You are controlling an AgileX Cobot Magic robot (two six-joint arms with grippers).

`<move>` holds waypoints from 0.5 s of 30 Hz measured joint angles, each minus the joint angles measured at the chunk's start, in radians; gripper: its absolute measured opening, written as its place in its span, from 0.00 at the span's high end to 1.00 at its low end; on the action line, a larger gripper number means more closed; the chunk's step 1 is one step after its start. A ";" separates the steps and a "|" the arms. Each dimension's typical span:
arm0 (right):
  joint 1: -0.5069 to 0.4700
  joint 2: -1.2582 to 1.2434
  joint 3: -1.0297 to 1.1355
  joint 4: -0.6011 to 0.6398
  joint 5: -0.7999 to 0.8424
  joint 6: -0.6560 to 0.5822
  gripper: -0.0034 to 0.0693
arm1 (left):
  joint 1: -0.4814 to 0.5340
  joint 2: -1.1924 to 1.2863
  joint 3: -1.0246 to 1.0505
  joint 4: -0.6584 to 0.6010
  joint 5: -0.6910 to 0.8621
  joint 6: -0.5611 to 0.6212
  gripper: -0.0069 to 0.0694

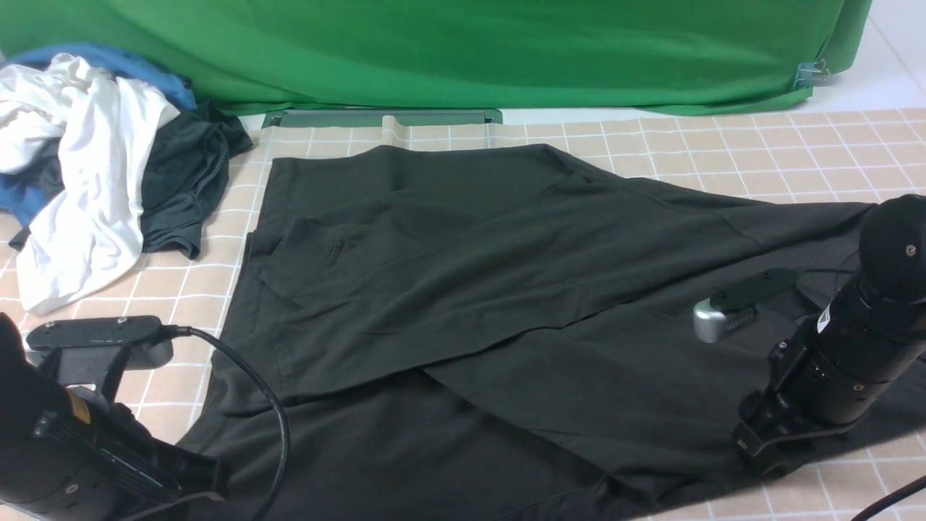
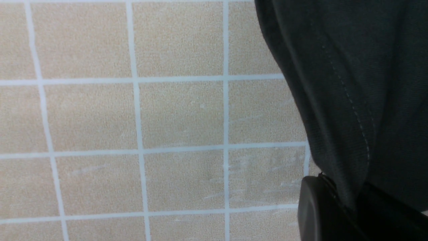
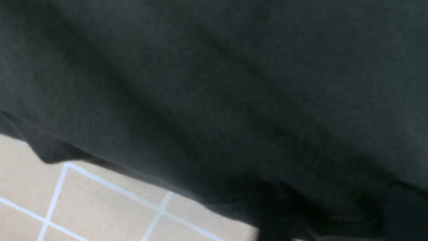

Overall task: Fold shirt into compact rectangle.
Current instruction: 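Grasp the near edge of the shirt at its hem and shoulder corners, then fold the black garment in half by bringing its near edge over to the far edge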

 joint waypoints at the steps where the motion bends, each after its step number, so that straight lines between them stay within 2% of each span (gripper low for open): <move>1: 0.000 0.000 0.000 0.000 0.009 -0.001 0.63 | 0.000 0.000 0.000 0.000 0.000 0.000 0.86; 3: 0.000 0.001 0.000 0.000 0.030 -0.001 0.80 | 0.000 0.000 0.000 0.000 0.000 0.000 0.86; 5: 0.000 0.001 0.000 -0.003 0.061 0.001 0.88 | 0.000 0.000 0.000 0.000 0.005 0.000 0.86; 15: 0.000 -0.108 -0.001 -0.020 0.186 0.029 0.90 | 0.000 -0.026 0.000 0.003 0.064 -0.025 0.86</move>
